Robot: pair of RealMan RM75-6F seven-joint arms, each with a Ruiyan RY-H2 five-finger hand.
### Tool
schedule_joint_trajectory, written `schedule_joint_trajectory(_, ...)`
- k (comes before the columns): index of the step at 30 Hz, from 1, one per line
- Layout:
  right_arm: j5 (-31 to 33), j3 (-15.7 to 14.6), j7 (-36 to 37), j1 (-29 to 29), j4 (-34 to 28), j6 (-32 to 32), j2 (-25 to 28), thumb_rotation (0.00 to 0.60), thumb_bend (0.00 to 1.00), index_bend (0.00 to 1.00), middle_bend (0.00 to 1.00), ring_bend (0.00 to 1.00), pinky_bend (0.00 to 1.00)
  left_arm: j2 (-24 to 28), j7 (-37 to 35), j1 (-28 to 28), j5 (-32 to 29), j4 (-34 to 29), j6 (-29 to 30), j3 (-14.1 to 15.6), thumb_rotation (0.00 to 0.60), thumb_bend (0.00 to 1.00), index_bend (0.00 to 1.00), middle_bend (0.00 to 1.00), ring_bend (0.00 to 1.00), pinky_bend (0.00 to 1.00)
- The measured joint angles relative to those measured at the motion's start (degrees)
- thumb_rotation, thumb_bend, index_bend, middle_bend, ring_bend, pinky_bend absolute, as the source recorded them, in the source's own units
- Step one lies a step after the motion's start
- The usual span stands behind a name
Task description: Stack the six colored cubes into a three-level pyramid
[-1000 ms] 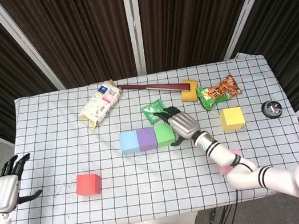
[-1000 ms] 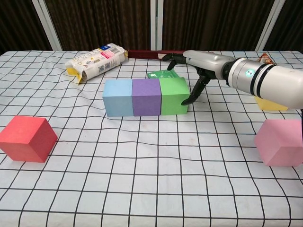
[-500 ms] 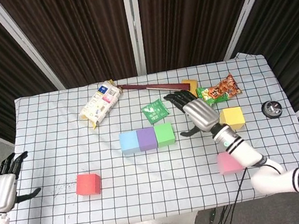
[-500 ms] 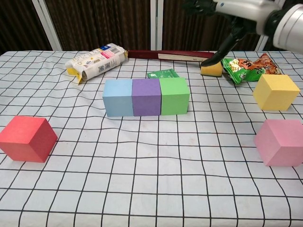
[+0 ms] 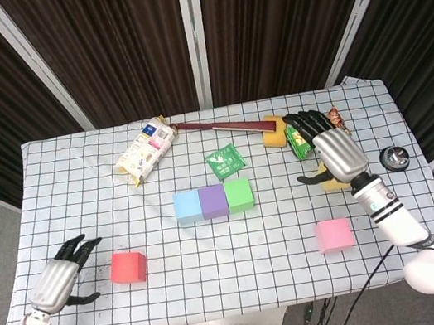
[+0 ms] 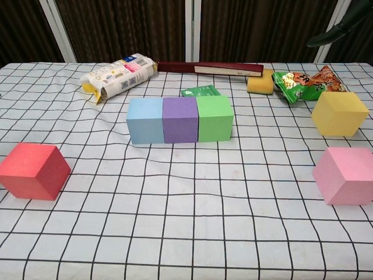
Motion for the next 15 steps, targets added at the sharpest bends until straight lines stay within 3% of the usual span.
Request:
schedule_joint_trajectory(6,-3.0,-0.5,3.5,-1.4,2.1,2.5,0.1,0.600,0.00,0.00,0.07,0.00,0.00,-2.1,-3.2,-2.9,0.5,2.0,-4.0,0.8,0.600,0.01,0.07,0.17,0.01,0.10)
schedule_joint_trajectory(15,-3.1,-1.3,5.2,-2.4,5.1,2.7,-0.7,0.600,0.00,0.00,0.07,0.00,0.00,-6.7,-6.7,-4.3,-0.8,5.3,-5.1,0.7,0.600,0.01,0.07,0.26,0.01,0.10)
